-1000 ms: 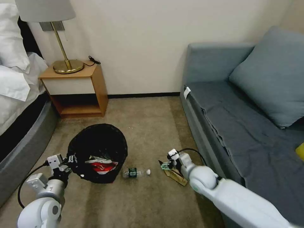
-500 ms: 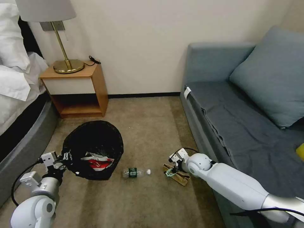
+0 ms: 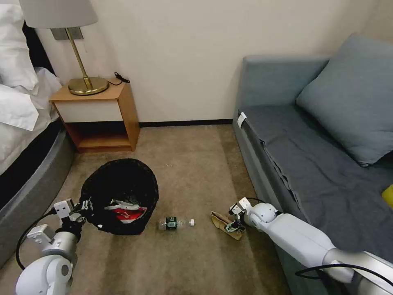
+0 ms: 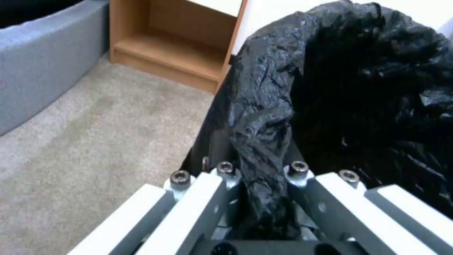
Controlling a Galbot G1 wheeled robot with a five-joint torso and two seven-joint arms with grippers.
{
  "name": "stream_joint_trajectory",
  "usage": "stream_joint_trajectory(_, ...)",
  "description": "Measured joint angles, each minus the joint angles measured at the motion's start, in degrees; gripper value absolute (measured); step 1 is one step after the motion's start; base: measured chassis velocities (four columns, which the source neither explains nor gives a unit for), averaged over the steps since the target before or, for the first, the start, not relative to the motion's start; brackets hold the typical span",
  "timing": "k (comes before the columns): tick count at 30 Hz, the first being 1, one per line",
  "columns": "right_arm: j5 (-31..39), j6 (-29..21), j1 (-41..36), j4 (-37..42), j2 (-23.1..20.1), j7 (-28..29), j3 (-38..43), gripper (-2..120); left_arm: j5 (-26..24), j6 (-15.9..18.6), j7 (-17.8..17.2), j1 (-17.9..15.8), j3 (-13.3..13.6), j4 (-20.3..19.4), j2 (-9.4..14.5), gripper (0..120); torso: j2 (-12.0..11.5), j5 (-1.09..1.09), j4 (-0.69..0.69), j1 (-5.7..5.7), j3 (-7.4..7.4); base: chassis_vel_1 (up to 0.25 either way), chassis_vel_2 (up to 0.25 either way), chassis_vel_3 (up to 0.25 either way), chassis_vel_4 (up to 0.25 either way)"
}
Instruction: Pick up the trash bin, then pick up the garbage on the floor and place it into the trash bin.
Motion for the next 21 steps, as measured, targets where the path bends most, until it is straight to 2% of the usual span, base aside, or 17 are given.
stream_joint_trajectory(5,-1.85,1.78,-0.24,-2.69,2.63,0.00,-0.16,100,0.17,-0.09,0.05,-0.25,0.14,0.41,-0.32,4,0.00,-0.01,0.00,0.00,0.00,0.000,0.000,0.000,0.000)
stream_joint_trajectory(8,-2.60,3.74,-0.24,-5.27,4.23,-0.18,0.02,94,0.26,-0.30,0.25,-0.10,0.19,0.59,-0.50,4,0.00,-0.05,-0.01,-0.01,-0.02,0.000,0.000,0.000,0.000)
stream_joint_trajectory(15,-2.61,4.74,-0.32,-5.72,4.22,-0.38,0.42,82,0.36,-0.57,0.42,0.05,0.16,0.90,-0.56,4,0.02,0.00,-0.01,-0.01,-0.02,0.000,0.000,0.000,0.000)
stream_joint_trajectory(21,-2.68,5.43,-0.46,-5.77,3.88,-0.38,0.49,82,0.40,-0.58,0.57,0.15,0.26,0.74,-0.72,4,0.02,0.02,0.01,-0.01,-0.01,0.000,0.000,0.000,0.000)
